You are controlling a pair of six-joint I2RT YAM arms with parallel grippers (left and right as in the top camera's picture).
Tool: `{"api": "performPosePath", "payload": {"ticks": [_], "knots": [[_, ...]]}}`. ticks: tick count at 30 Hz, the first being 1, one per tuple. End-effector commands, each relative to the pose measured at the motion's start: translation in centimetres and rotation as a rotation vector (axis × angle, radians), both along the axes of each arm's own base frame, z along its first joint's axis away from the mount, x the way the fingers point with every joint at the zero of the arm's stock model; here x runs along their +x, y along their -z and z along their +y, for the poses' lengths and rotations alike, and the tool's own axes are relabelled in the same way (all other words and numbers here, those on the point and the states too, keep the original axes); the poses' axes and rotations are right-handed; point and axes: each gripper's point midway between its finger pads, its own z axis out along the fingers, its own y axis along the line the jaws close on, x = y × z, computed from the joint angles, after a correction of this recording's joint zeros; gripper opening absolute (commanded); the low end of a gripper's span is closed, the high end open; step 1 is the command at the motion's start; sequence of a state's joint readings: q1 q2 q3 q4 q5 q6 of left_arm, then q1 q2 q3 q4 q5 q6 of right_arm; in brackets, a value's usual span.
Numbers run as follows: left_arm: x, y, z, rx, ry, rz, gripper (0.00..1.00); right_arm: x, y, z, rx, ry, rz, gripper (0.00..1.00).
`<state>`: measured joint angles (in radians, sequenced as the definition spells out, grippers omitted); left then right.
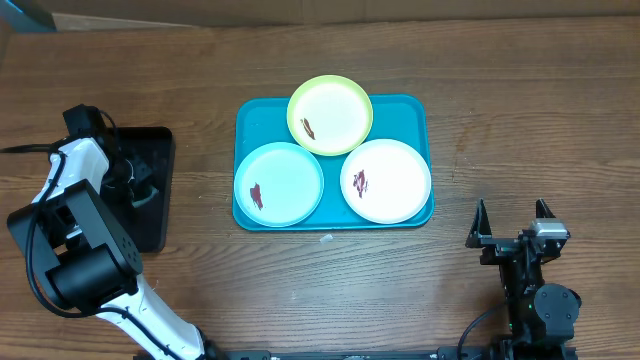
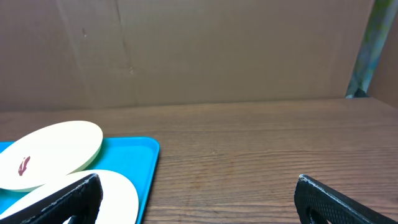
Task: Clean dirty plates on tray and stack at the side
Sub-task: 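Lower the left gripper and grasp the green sponge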
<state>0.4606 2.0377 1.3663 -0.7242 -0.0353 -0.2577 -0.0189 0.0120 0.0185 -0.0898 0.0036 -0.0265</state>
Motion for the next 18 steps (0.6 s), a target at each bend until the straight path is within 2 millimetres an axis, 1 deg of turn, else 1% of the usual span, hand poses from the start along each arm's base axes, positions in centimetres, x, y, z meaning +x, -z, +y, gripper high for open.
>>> {"api": "performPosePath", "payload": {"ticks": [1,5,6,8,9,10,11,14,18], "knots": [[-0.9,1.3,-0.2,-0.018,-0.005,0.034,1.00,0.0,0.2,0.1,-0.004,-0.005,-0.004,1.00],[-0.9,1.3,-0.2,-0.015,-0.006,0.033,1.00,0.0,0.2,0.1,-0.004,-0.005,-0.004,1.00],[-0.8,1.3,-0.2,-0.015,-0.006,0.032,0.95,0.0,0.2,0.1,-0.004,-0.005,-0.004,1.00],[-0.8,1.3,-0.2,-0.014,-0.006,0.030,0.52,0.0,0.2,0.1,-0.004,-0.006,-0.004,1.00],[-0.8,1.3,-0.1,-0.013,-0.006,0.028,0.25,0.0,0.2,0.1,-0.004,-0.006,-0.004,1.00],[-0.7,1.3,-0.1,-0.012,-0.006,0.027,0.06,0.0,0.2,0.1,-0.004,-0.006,-0.004,1.00],[-0.7,1.3,0.0,-0.009,-0.005,0.024,0.04,0.0,0.2,0.1,-0.004,-0.006,-0.004,1.00],[-0.3,0.7,0.5,0.013,-0.009,0.020,0.04,0.0,0.2,0.1,-0.004,-0.006,-0.004,1.00],[0.5,-1.7,0.9,0.014,-0.009,0.018,0.04,0.0,0.2,0.1,-0.004,-0.005,-0.004,1.00]]}}
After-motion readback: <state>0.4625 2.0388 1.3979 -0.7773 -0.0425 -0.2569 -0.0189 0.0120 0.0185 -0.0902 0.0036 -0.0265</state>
